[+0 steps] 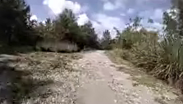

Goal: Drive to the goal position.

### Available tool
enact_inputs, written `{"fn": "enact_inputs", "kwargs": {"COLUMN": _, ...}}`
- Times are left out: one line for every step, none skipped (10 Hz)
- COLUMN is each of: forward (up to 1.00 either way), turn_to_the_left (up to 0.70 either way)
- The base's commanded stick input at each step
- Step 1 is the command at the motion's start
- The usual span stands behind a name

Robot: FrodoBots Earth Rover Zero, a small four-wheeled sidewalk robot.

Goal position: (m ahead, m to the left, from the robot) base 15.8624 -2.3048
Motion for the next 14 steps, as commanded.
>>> {"fn": "enact_inputs", "kwargs": {"forward": 0.85, "turn_to_the_left": 0.00}}
{"fn": "enact_inputs", "kwargs": {"forward": 0.85, "turn_to_the_left": 0.00}}
{"fn": "enact_inputs", "kwargs": {"forward": 0.85, "turn_to_the_left": 0.00}}
{"fn": "enact_inputs", "kwargs": {"forward": 0.85, "turn_to_the_left": 0.00}}
{"fn": "enact_inputs", "kwargs": {"forward": 0.85, "turn_to_the_left": 0.00}}
{"fn": "enact_inputs", "kwargs": {"forward": 0.85, "turn_to_the_left": 0.00}}
{"fn": "enact_inputs", "kwargs": {"forward": 0.85, "turn_to_the_left": 0.00}}
{"fn": "enact_inputs", "kwargs": {"forward": 0.85, "turn_to_the_left": 0.00}}
{"fn": "enact_inputs", "kwargs": {"forward": 0.85, "turn_to_the_left": 0.00}}
{"fn": "enact_inputs", "kwargs": {"forward": 0.85, "turn_to_the_left": 0.00}}
{"fn": "enact_inputs", "kwargs": {"forward": 0.85, "turn_to_the_left": 0.00}}
{"fn": "enact_inputs", "kwargs": {"forward": 0.85, "turn_to_the_left": 0.00}}
{"fn": "enact_inputs", "kwargs": {"forward": 0.85, "turn_to_the_left": 0.00}}
{"fn": "enact_inputs", "kwargs": {"forward": 0.85, "turn_to_the_left": 0.00}}
